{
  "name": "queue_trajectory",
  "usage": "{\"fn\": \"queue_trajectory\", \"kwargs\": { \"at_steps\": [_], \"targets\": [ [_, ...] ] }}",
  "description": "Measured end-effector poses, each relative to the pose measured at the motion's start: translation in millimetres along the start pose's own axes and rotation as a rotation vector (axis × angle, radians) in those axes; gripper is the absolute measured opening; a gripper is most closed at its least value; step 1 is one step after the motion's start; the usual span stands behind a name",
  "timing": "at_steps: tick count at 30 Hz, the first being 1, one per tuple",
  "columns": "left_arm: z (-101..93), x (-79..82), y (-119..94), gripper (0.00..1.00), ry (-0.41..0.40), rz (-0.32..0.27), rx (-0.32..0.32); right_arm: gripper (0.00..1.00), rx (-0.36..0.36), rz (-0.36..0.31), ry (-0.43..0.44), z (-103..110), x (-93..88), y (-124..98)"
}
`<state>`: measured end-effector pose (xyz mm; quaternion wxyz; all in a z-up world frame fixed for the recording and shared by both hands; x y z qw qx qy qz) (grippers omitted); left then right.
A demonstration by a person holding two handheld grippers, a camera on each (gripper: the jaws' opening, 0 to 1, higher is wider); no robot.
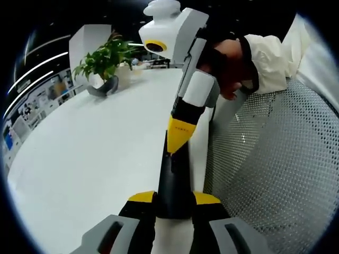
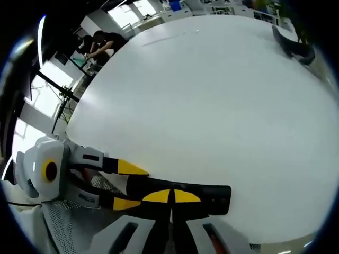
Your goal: Press the specified remote control buttons in sequence, fully releasing each button before pressing the next.
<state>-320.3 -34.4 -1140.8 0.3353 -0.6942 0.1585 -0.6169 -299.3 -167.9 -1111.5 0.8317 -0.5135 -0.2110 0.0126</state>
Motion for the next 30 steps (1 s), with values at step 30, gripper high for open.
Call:
{"fn": "queue_trajectory", "kwargs": {
  "at_steps": [30],
  "targets": [
    [-0.1, 0.2, 0.1, 0.25, -0.001, 0.000, -0.002, 0.00, 0.004, 0.133, 0.043, -1.4, -10.1, 4.0]
  ]
}}
Point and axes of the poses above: the point that each gripper's makers call its tool centre point, and the gripper's own axes: y roughly forward along the fingers, z roughly to its left, x roughly out of its top, the point moved 8 cm from there along -y, roughly backward along the fingers, and after that the axes turned 1 degree about -x, right-handed, at the moved point
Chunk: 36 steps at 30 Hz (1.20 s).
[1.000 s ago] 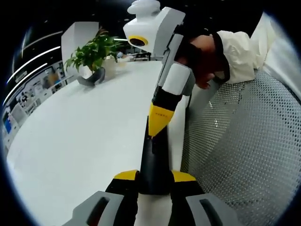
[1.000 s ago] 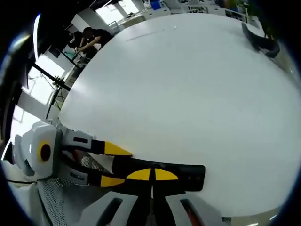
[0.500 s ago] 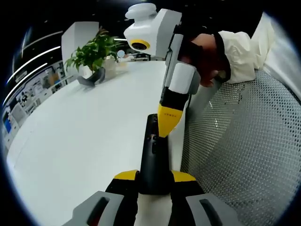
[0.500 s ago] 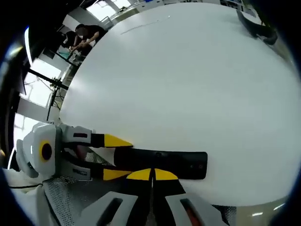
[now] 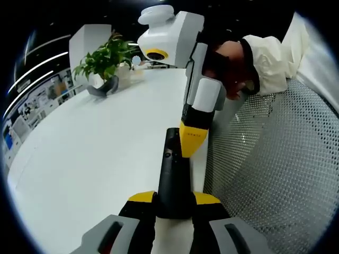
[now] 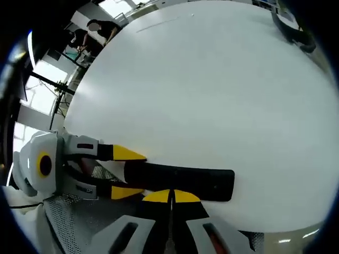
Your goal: Press the specified remote control buttons in sequence, fully releasing each button before pressing the next.
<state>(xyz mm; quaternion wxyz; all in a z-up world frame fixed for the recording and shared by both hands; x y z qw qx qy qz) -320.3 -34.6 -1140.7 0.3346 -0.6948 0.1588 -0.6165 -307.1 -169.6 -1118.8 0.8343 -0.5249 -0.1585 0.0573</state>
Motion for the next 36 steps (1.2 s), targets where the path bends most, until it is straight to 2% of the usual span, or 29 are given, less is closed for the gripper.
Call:
{"fn": "queue_trajectory", "kwargs": {
  "at_steps": [12, 18, 24, 29, 36],
  "targets": [
    [0.2, 0.5, 0.5, 0.25, -0.002, -0.002, 0.001, 0.00, -0.046, 0.007, -0.039, 4.4, -0.4, 1.7],
    [-0.1, 0.6, 0.3, 0.25, 0.000, 0.000, 0.002, 0.00, -0.027, 0.001, -0.015, 1.1, -0.8, 1.0],
    [0.9, -1.4, -3.4, 0.25, -0.001, 0.021, 0.002, 0.00, -0.042, -0.002, -0.040, 3.7, -1.3, 1.5],
    [0.9, -2.9, -6.3, 0.25, -0.003, 0.042, 0.014, 0.00, -0.031, -0.005, -0.024, 2.5, -1.5, 1.1],
    [1.7, -2.1, -5.6, 0.25, 0.008, 0.043, 0.009, 0.00, -0.029, -0.002, -0.028, 3.0, -1.4, 1.2]
  ]
}}
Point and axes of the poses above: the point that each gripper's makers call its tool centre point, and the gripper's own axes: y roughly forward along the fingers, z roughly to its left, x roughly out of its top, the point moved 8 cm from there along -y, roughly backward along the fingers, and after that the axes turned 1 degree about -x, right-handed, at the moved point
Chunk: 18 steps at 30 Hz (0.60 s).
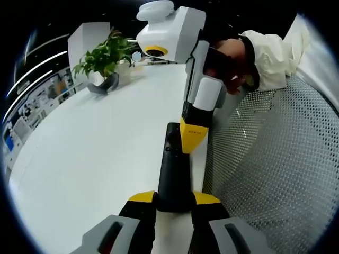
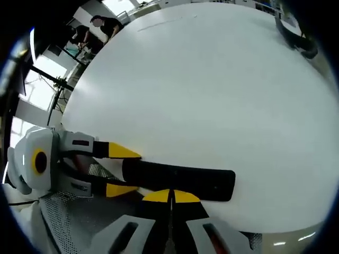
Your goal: Press the specified remote control buttons in sequence, fully releasing each button before pressing the next.
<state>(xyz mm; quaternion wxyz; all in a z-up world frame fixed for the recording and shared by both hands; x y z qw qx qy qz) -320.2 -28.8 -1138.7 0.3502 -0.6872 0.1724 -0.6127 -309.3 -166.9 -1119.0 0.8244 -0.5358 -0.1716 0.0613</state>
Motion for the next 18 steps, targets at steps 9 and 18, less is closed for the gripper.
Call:
{"fn": "queue_trajectory", "kwargs": {
  "at_steps": [9, 18],
  "targets": [
    [0.3, 1.2, 2.2, 0.25, -0.001, -0.014, -0.009, 0.00, 0.016, 0.012, 0.052, -3.8, 2.0, -1.5],
    [0.4, 2.1, 3.7, 0.24, 0.001, -0.024, -0.013, 0.00, 0.012, 0.005, 0.033, -4.5, 6.5, 1.7]
  ]
}}
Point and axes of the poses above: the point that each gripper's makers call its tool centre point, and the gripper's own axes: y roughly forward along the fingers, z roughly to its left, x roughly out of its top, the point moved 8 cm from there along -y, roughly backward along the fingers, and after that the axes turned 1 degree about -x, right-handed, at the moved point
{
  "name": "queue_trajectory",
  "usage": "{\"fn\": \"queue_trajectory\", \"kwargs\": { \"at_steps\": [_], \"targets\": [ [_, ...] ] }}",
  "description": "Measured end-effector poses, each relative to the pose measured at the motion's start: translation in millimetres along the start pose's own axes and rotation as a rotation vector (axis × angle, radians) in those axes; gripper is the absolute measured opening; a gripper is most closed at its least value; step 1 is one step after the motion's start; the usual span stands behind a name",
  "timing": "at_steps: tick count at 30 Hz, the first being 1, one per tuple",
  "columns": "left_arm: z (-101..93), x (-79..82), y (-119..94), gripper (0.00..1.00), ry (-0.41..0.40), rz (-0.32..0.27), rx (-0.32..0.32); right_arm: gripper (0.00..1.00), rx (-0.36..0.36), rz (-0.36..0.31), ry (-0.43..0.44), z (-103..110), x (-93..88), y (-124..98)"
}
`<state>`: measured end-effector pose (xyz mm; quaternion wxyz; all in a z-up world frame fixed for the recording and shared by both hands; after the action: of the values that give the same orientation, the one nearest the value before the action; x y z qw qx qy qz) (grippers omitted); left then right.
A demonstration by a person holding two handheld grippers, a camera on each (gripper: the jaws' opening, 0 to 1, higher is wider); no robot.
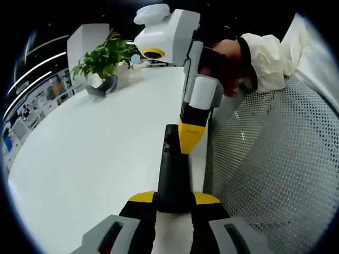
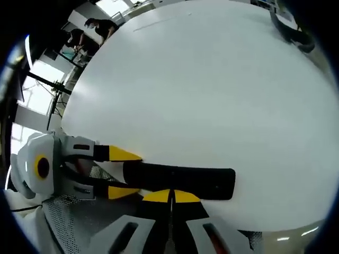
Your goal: Press the specified remote control buttons in sequence, fully releasing each button before pressing the next.
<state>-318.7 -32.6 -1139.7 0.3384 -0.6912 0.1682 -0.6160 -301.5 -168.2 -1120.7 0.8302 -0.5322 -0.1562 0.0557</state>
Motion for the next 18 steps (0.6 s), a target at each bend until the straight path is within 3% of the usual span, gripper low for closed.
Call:
{"fn": "queue_trajectory", "kwargs": {
  "at_steps": [3, 8, 18],
  "targets": [
    [-1.4, 0.4, 1.3, 0.24, 0.004, -0.002, -0.006, 0.00, 0.058, -0.016, -0.005, 6.6, 2.0, -0.1],
    [-2.4, 1.7, 2.7, 0.24, 0.013, -0.008, -0.015, 0.00, 0.034, -0.045, -0.048, 8.0, 4.0, -0.4],
    [-2.8, 1.4, 2.6, 0.25, 0.007, -0.015, -0.013, 0.00, 0.058, -0.037, -0.031, 6.7, 2.8, -0.3]
  ]
}}
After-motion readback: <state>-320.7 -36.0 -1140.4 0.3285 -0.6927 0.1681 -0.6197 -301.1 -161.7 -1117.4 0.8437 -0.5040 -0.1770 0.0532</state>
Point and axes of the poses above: the point that each gripper's makers call its tool centre point, and the gripper's own axes: y roughly forward along the fingers, z roughly to its left, x roughly out of its top, the point moved 8 cm from there along -y, roughly backward along the fingers, and after that the axes turned 1 degree about -x, right-handed, at the moved point
